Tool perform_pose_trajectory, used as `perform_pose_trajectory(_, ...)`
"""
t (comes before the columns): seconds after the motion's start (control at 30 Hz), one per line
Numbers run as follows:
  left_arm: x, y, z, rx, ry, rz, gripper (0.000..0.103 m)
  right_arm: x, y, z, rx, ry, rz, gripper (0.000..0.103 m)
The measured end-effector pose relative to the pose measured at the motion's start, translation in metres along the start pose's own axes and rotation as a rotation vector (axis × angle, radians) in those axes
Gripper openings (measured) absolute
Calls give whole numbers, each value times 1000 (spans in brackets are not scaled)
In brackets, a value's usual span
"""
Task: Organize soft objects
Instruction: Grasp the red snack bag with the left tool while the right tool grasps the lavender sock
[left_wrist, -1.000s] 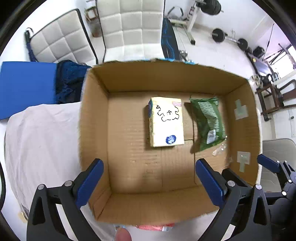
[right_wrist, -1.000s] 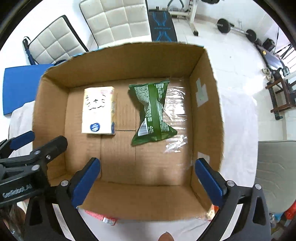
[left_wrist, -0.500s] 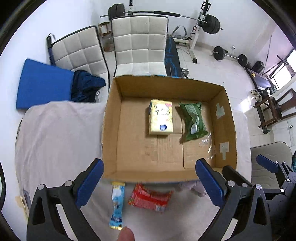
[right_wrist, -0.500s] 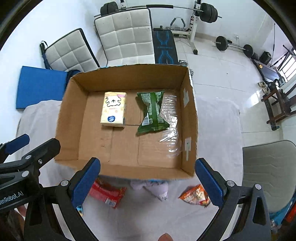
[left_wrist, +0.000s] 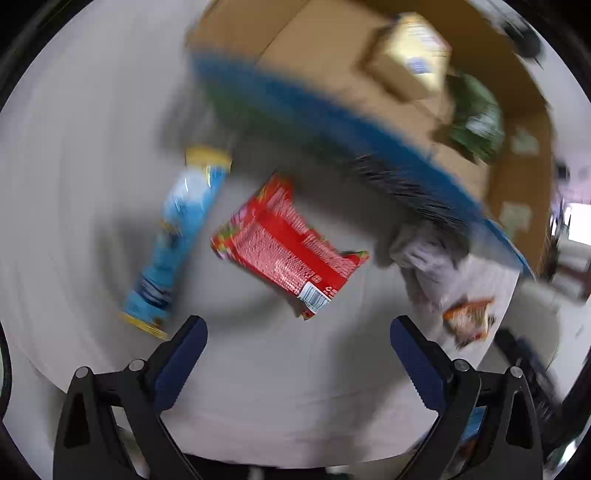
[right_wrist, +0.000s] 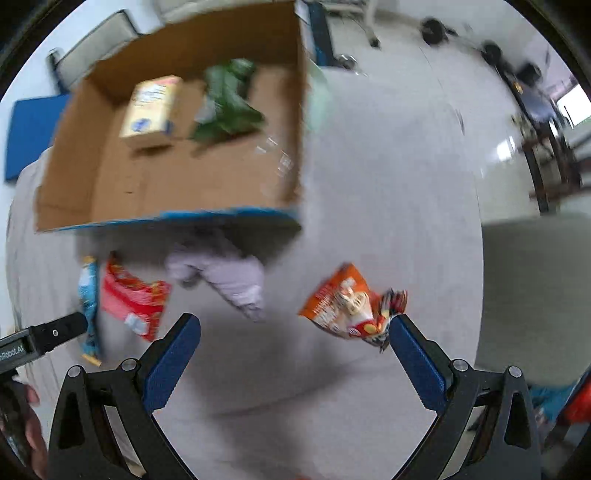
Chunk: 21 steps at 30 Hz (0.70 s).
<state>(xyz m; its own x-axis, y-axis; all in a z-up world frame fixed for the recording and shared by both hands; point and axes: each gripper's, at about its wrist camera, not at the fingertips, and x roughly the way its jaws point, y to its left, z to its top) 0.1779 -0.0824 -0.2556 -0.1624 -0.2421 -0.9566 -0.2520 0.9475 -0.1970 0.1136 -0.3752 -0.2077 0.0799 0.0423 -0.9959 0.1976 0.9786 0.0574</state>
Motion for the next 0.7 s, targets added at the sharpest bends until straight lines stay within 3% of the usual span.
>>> perform_pose_trajectory(0.2, 47, 11, 18, -137, 48, -11, 102, 52, 16, 6, -19, 54, 66, 103)
perform_pose_trajectory(0.37, 56, 2, 29, -142, -8, 20, 101, 84, 35, 14, -35, 73, 87, 96)
perform_pose_trajectory(0.4, 57, -1, 29, -126, -19, 36, 97, 89, 37, 14, -31, 86, 93, 84)
perform_pose_trajectory(0.43, 56, -2, 30, -118, -20, 50, 82, 94, 38, 13, -24, 105, 91, 64)
perform_pose_trajectory(0.47, 56, -4, 31, -105, -17, 53, 73, 100, 40, 12, -23, 126, 77, 52)
perform_pose_trajectory(0.5, 58, -7, 28, -72, -6, 48, 71, 104, 41, 10, -21, 137, 71, 43)
perform_pose_trajectory(0.57, 58, -11, 23, -17, -1, 68, 62, 104, 39, 2, -3, 133, 69, 39)
perform_pose_trajectory(0.7, 61, -24, -2, 156, 10, 160, 55, 100, 32, -21, 69, 178, 82, 38)
